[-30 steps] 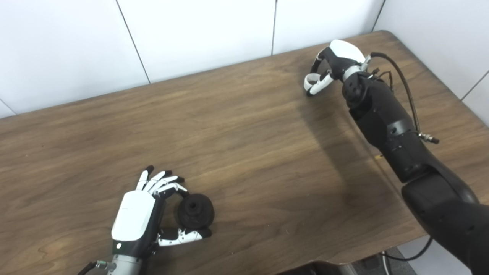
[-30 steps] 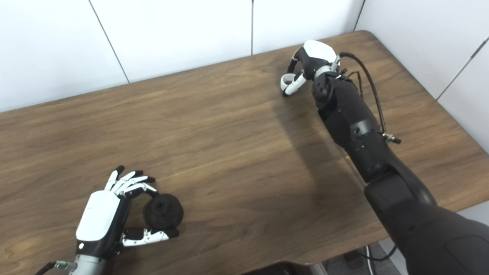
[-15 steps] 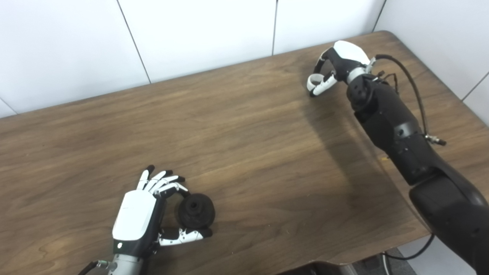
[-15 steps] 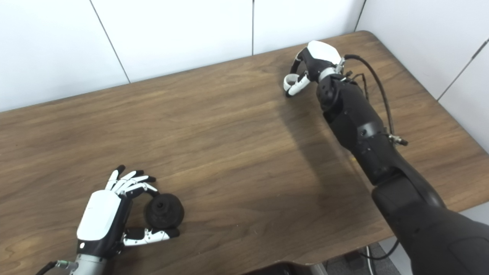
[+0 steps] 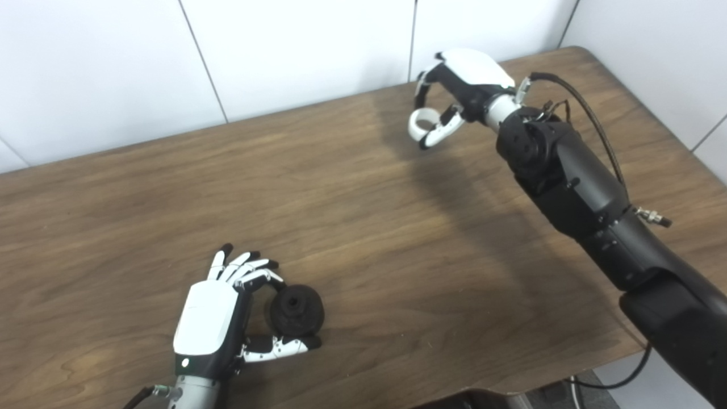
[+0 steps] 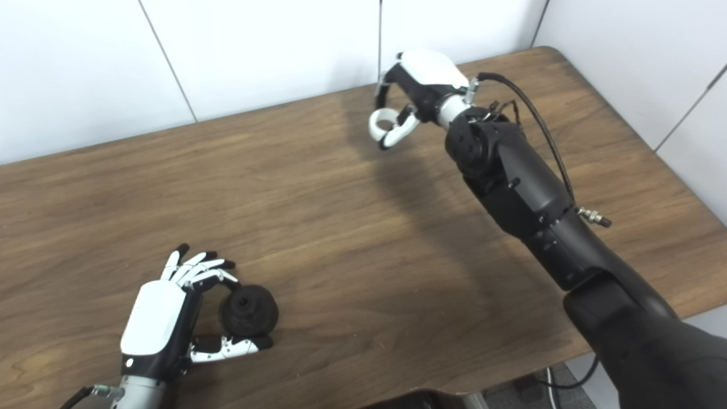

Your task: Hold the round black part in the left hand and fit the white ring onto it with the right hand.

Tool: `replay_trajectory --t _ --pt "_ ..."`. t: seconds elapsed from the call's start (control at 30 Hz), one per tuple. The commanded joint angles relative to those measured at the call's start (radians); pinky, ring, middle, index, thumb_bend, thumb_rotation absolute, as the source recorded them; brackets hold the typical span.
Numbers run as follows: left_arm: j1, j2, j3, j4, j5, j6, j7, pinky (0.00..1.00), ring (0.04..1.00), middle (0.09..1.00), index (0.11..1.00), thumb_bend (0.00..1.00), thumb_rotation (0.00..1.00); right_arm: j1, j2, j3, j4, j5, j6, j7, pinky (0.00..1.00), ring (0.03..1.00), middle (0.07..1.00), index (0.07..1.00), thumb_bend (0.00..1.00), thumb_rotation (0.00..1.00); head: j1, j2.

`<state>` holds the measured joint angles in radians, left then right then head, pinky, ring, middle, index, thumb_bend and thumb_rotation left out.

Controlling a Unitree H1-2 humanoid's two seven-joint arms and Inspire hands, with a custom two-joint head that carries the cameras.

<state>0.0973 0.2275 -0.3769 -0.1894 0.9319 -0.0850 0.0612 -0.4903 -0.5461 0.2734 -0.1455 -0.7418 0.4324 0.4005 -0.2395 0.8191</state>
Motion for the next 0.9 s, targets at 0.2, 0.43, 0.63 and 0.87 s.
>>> replay_trajectory --t 0.2,0.43,0.63,0.87 --pt "0.007 -0.036 -0.055 -0.016 0.071 0.072 -0.067 1.0 0.861 0.759 0.485 0.52 0.05 0.01 -0.013 0.044 -0.257 -0.051 0.018 0.188 0.93 0.938 0.817 0.485 0.52 0.13 0.117 0.013" --pt "0.003 -0.066 -0.089 -0.019 0.108 0.098 -0.06 1.0 0.867 0.764 0.484 0.52 0.06 0.039 0.018 0.068 -0.395 -0.08 0.006 0.28 0.96 0.965 0.859 0.485 0.52 0.13 0.188 0.025" --pt "-0.003 -0.085 -0.103 -0.024 0.119 0.124 -0.07 1.0 0.872 0.768 0.485 0.52 0.06 0.071 0.049 0.089 -0.466 -0.072 -0.072 0.304 0.97 0.967 0.859 0.484 0.52 0.13 0.212 0.033" --pt "-0.012 -0.096 -0.112 -0.022 0.13 0.136 -0.065 1.0 0.87 0.764 0.485 0.52 0.06 0.107 0.093 0.11 -0.512 -0.089 -0.117 0.35 1.0 0.982 0.87 0.484 0.52 0.14 0.227 0.043"
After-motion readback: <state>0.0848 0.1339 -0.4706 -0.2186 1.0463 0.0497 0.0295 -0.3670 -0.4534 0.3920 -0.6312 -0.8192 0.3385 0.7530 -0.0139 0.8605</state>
